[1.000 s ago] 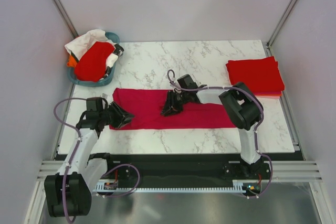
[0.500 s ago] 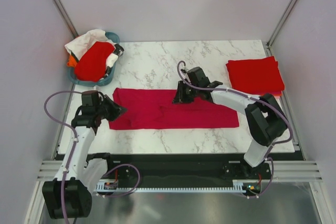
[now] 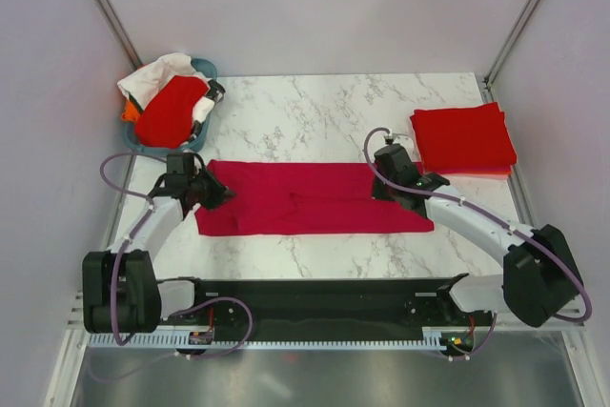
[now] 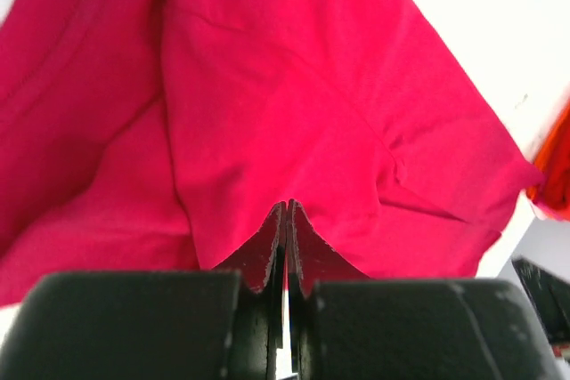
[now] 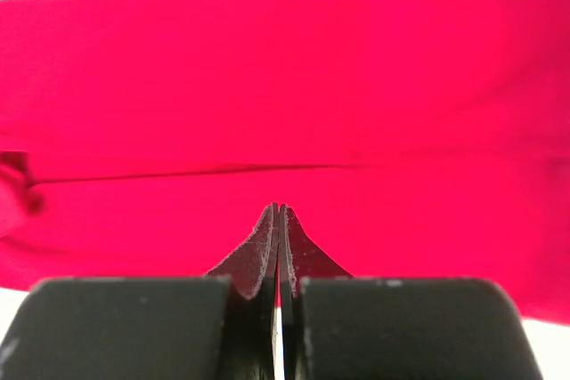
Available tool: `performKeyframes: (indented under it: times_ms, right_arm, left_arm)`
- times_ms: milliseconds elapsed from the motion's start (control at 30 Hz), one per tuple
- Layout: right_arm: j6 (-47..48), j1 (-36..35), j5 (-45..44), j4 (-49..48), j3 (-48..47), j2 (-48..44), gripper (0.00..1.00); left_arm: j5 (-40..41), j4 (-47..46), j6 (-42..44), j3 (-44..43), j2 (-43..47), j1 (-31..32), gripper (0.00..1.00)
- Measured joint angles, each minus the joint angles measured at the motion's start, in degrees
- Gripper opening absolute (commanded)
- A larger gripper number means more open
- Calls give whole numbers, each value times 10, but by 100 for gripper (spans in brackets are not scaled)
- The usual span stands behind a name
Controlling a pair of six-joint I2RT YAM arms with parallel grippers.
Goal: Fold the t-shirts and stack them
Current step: Fold the tshirt
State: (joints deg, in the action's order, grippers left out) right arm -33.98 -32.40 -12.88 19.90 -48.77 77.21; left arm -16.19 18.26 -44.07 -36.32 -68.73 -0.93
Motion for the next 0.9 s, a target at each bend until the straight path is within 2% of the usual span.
performKeyframes:
  times_ms: [133,200,267,533,900]
  right_arm:
    - [-7,15,-26,20,31,-35,0]
    - [-7,18,-27,22,40,-35,3]
    - [-5,23,-26,24,50,-33,0]
    - [-8,48,-24,36,89,-10,0]
    - [-21,48,4,25,109,24,0]
  left_arm:
    - [17,-23,-6,-12,-47,2,2]
    - [21,-29,-11,-23,-68,2,2]
    - [21,-38,-14,-35,-90,2,2]
    - [37,-51,-14,-90,-180,38,2]
    - [133,2,2,-251,-346,111,2]
